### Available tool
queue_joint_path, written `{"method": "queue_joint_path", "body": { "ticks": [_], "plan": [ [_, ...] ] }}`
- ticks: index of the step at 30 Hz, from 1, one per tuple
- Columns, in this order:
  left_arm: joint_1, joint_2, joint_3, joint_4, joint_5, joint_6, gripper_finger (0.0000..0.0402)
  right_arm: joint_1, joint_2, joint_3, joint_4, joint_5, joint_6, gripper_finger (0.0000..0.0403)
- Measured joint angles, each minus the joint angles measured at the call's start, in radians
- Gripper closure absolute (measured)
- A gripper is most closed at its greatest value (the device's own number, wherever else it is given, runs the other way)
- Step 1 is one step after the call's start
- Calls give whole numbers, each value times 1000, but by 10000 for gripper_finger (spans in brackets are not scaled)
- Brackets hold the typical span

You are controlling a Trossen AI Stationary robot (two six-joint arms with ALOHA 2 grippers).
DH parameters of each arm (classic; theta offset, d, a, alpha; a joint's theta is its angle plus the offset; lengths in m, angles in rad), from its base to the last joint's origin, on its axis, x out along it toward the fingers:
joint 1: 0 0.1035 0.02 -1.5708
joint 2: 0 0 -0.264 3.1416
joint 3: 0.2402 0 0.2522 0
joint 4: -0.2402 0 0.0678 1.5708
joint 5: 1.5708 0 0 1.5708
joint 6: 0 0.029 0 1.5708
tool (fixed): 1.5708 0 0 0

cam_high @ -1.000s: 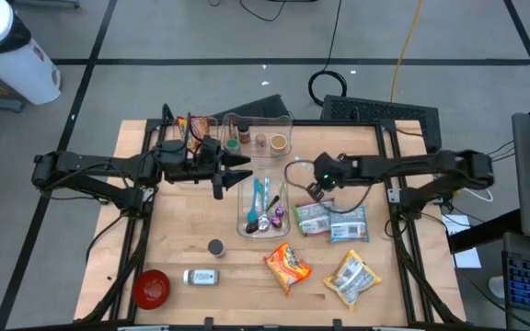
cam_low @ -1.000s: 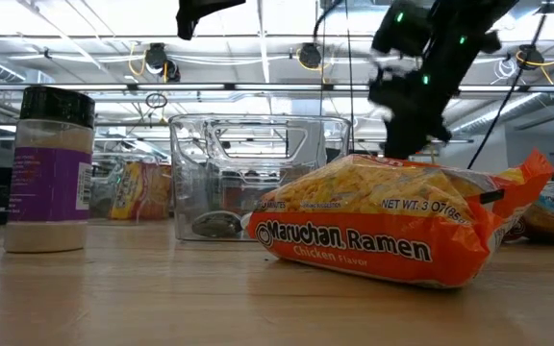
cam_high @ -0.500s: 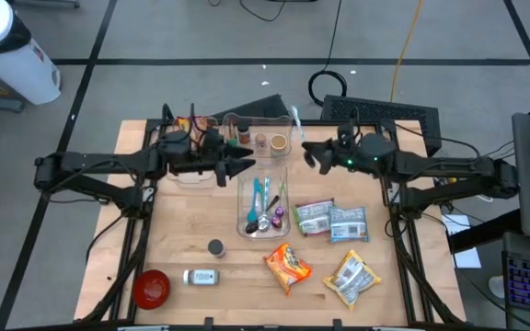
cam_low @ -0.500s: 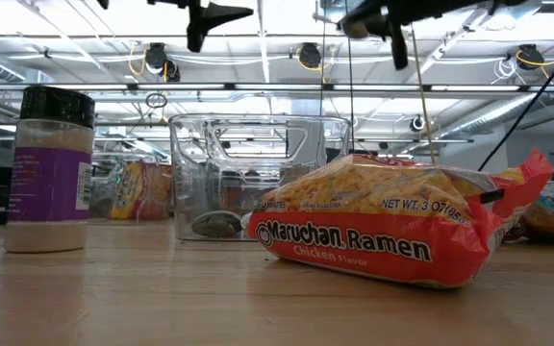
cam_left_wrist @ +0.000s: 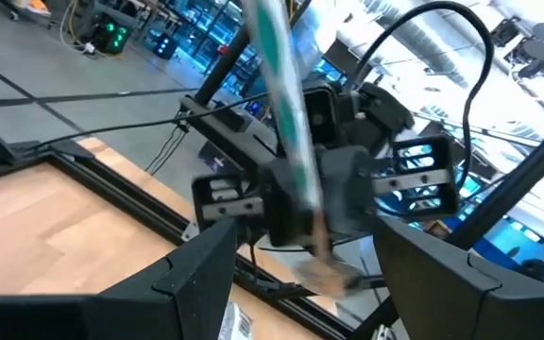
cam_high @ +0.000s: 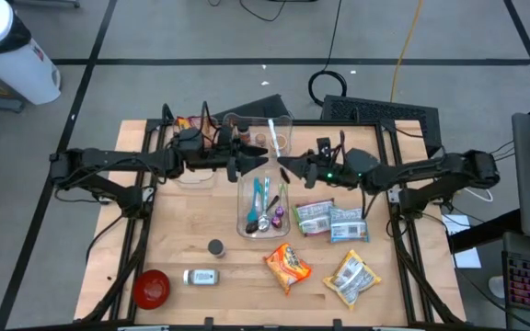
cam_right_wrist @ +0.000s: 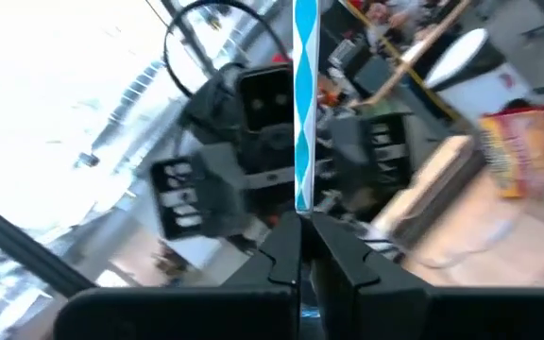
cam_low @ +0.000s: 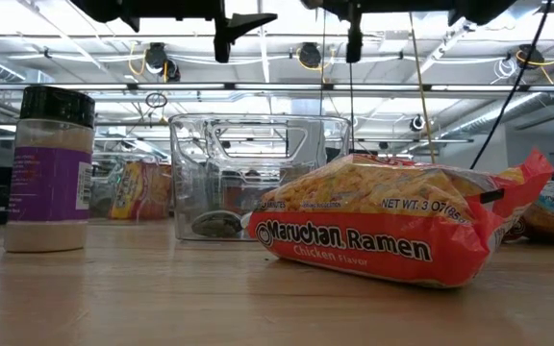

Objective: Pick & Place Food Item
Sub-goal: Put the white blue spoon into the bottom right transparent bin

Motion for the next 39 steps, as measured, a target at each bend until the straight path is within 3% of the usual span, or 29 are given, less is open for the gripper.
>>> {"method": "queue_joint_path", "body": {
  "ticks": [17,21,31,39],
  "plan": [
    [-1,0,0,43,-26,3,151,30,202,0,299,-1,163,402],
    [-1,0,0,24,-44,-7,193,32,201,0,304,0,161,402],
    [-2,0,0,24,-46,-6,376,32,195,0,298,2,145,386],
    [-1,0,0,45,6,2,375,32,195,0,328,-1,110,317]
  ]
}}
